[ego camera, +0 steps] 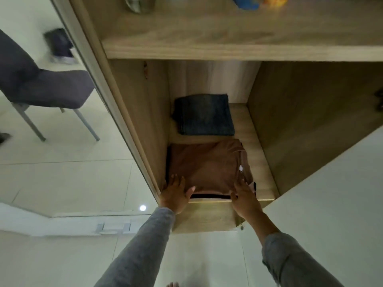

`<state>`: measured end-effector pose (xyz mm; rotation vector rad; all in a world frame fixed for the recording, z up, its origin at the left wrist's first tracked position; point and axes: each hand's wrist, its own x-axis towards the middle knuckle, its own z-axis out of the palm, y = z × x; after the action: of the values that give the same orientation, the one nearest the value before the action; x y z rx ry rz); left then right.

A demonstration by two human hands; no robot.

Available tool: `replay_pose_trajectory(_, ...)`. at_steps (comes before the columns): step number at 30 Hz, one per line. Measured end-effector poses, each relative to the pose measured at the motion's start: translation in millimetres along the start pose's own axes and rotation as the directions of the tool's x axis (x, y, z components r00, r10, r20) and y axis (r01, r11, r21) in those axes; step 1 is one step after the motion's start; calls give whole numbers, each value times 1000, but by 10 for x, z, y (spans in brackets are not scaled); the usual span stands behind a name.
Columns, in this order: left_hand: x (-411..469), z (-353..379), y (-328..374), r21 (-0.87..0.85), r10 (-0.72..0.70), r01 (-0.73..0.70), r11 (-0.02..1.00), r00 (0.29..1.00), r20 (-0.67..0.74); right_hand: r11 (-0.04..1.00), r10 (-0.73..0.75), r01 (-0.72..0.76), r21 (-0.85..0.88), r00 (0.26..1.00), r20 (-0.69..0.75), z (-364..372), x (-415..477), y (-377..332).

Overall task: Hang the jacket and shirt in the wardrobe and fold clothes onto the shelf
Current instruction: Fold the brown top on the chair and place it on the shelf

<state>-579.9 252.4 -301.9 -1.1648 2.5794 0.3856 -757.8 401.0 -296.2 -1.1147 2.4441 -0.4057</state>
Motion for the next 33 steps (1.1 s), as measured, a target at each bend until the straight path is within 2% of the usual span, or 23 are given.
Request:
replay_pose_trajectory(4,-268,-521,159,-123,-10,-5,992,993,-119,994,-11,17,106,998,-60,-559,-254,-295)
replay_pose_trajectory(12,-925,-1569,406,-210,151,-216,953,945,-290,988,44,-12,152,977,-207,-1526,-952,-799)
replay_pose_trajectory(16,-1438,-1826,407,-216,231,-326,920,898,-374,982,52,17,189,934,-353,-1773,-1602,-1005)
replay_pose_trajectory(20,-2079,-1848,374,-239,335,-476,846,824,-458,971,59,54,233,891,-451,-1836,-2348,-1166)
replay_pose_trajectory(24,-2674,-1829,409,-272,386,-535,800,805,-450,974,69,53,222,858,-509,-1845,-3048,-1255)
replay_pose_trajectory(30,-3344,-2098,960,-297,517,-673,677,723,-459,982,163,-68,178,785,-597,-2226,-4002,-988)
replay_pose_trajectory(33,-3651,-2223,1359,-285,593,-757,588,643,-485,980,181,-80,183,743,-644,-2491,-4428,-790)
